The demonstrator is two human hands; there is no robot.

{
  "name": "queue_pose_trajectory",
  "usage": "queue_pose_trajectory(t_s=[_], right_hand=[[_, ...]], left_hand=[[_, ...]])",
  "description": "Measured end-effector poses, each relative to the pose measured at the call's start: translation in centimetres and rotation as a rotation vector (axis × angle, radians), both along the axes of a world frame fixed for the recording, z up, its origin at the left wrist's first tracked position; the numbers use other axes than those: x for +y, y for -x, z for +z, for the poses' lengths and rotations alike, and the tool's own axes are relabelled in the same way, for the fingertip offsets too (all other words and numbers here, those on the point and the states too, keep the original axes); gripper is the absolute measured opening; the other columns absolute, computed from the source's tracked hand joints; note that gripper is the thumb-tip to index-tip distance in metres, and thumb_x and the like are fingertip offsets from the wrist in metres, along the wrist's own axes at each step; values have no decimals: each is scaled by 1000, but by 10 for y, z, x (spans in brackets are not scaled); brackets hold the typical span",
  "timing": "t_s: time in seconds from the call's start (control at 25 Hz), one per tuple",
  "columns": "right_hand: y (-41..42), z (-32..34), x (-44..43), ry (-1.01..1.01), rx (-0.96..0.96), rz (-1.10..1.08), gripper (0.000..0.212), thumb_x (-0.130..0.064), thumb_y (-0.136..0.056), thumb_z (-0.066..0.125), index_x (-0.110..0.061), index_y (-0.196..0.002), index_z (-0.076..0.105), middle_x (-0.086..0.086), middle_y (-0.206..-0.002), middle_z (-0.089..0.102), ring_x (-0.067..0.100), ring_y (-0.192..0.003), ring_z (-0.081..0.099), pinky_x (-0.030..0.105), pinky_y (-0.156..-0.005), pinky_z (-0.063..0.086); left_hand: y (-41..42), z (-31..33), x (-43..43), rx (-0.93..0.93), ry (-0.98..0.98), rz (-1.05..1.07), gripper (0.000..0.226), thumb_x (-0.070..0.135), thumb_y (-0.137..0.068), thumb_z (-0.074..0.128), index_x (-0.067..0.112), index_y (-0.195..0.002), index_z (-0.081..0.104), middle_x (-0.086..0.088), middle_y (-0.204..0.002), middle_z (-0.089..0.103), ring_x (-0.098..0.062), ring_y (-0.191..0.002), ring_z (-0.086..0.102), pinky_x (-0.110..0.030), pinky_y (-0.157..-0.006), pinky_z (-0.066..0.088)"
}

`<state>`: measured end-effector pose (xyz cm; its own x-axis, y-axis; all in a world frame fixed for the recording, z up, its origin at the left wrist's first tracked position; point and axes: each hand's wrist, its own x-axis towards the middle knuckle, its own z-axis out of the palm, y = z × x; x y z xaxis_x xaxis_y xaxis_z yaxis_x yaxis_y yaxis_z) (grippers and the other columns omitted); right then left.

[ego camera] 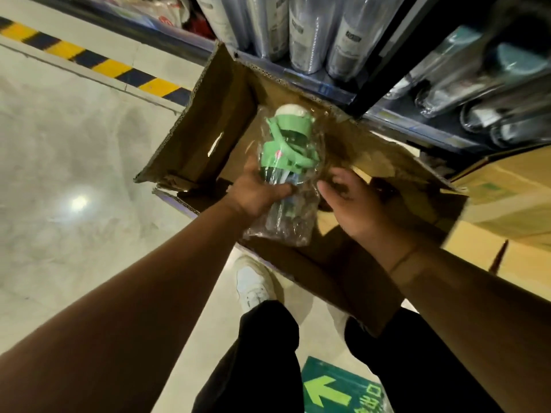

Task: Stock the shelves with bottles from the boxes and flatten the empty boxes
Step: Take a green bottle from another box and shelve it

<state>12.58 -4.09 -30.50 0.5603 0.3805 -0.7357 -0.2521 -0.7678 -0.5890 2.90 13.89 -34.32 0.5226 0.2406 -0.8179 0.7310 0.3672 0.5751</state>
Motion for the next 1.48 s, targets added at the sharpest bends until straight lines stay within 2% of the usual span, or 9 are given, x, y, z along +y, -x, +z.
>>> queue_pose_trajectory(t_s=[0.12,0.2,0.24,0.32,0.56,0.8,1.2,1.36,1.48], right_hand=[[4,86,4,-87,133,-78,43,-42,-103,41,-26,-143,43,-14,-138,42,4,-124,44,-11,-79,22],[13,144,9,-161,159,-260,19,-52,-97,49,-47,-116,49,-17,-127,55,9,-118,54,14,-105,38],[16,175,12,-195,168,-347,16,-58,-92,53,-50,-106,50,-17,-115,61,16,-116,59,36,-106,44],[20,235,12,-323,174,-462,33,-60,-87,60,-41,-114,56,-14,-106,66,23,-111,63,49,-98,49],[27,447,-17,-639,128,-511,65,-42,-80,75,-11,-133,53,4,-127,67,26,-123,60,51,-110,42],[27,612,-56,-762,-105,-557,92,-46,-63,88,-20,-141,46,0,-131,65,19,-123,60,44,-108,44],[-23,776,-149,-911,-548,-619,78,-33,-67,84,-20,-136,51,1,-127,67,19,-120,62,47,-108,44],[-47,816,-203,-942,-695,-622,78,-32,-67,85,-20,-136,51,3,-127,67,22,-121,62,49,-107,44],[-66,837,-258,-951,-764,-661,78,-29,-63,86,-22,-132,52,0,-122,70,20,-117,64,41,-102,50]], left_hand=[[8,99,-10,-78,55,-69,81,5,-74,82,19,-142,40,-13,-124,66,-28,-108,69,-47,-90,57],[11,175,-14,-142,51,-110,77,2,-77,80,14,-143,40,-12,-122,67,-22,-105,70,-35,-83,58],[12,211,-16,-177,27,-126,74,-1,-81,77,12,-144,40,-11,-122,67,-18,-104,70,-28,-79,57],[11,286,-20,-270,6,-180,64,-4,-87,69,6,-144,42,-12,-129,64,-18,-113,66,-23,-85,54],[5,497,-33,-402,-48,-310,95,17,-74,87,22,-151,32,-3,-135,62,-17,-121,63,-49,-106,47],[-22,657,-61,-659,-169,-532,85,19,-76,85,42,-142,37,27,-124,64,4,-120,58,-21,-100,48],[-101,830,-142,-999,-280,-797,84,33,-72,73,57,-133,20,55,-112,51,21,-115,51,-4,-93,40],[-130,875,-191,-1065,-493,-876,76,45,-75,74,68,-123,20,45,-130,41,28,-118,42,1,-94,35],[-156,893,-243,-1096,-665,-926,101,78,-62,67,59,-144,11,30,-154,26,11,-139,31,-20,-113,35]])
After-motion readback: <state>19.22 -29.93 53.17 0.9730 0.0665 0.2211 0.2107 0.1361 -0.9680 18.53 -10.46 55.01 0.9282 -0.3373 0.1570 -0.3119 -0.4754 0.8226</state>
